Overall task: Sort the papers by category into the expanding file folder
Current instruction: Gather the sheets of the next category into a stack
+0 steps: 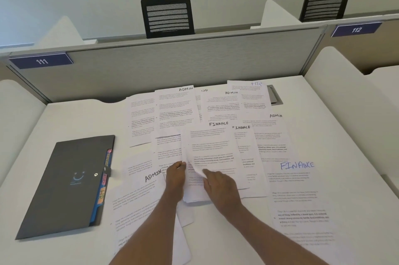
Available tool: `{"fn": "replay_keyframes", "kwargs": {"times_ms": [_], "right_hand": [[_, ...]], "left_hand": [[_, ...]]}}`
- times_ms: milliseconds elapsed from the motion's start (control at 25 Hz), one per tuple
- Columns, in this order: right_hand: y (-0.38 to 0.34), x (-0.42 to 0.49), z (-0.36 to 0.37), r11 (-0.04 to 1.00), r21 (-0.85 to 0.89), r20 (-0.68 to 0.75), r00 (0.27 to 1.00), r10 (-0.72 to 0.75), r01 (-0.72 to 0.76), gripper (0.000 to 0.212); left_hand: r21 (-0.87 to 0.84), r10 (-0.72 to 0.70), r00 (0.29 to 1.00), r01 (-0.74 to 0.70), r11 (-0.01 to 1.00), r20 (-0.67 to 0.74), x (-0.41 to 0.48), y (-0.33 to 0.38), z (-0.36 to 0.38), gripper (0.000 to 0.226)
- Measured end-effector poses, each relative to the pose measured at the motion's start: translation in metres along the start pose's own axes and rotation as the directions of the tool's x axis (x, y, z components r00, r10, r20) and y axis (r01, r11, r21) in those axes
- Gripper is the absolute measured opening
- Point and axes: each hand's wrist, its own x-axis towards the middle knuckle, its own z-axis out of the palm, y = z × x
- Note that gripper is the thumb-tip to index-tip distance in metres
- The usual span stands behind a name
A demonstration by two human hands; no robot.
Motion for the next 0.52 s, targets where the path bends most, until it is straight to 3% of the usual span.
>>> {"fn": "replay_keyframes", "kwargs": {"times_ms": [320, 520], "right_hand": [[-0.031, -0.021, 0.002, 0.996, -0.006, 0.156, 0.984, -0.090, 0.092, 0.026], [-0.027, -0.026, 0.000, 0.997, 0.042, 0.191, 0.979, -0.077, 0.070, 0.032]], "left_hand": [[-0.048, 0.012, 1.000, -0.011, 0.999, 0.014, -0.015, 0.004, -0.004, 0.028], [0.032, 0.013, 0.998, -0.015, 0.999, 0.064, -0.018, 0.003, -0.005, 0.014]]}}
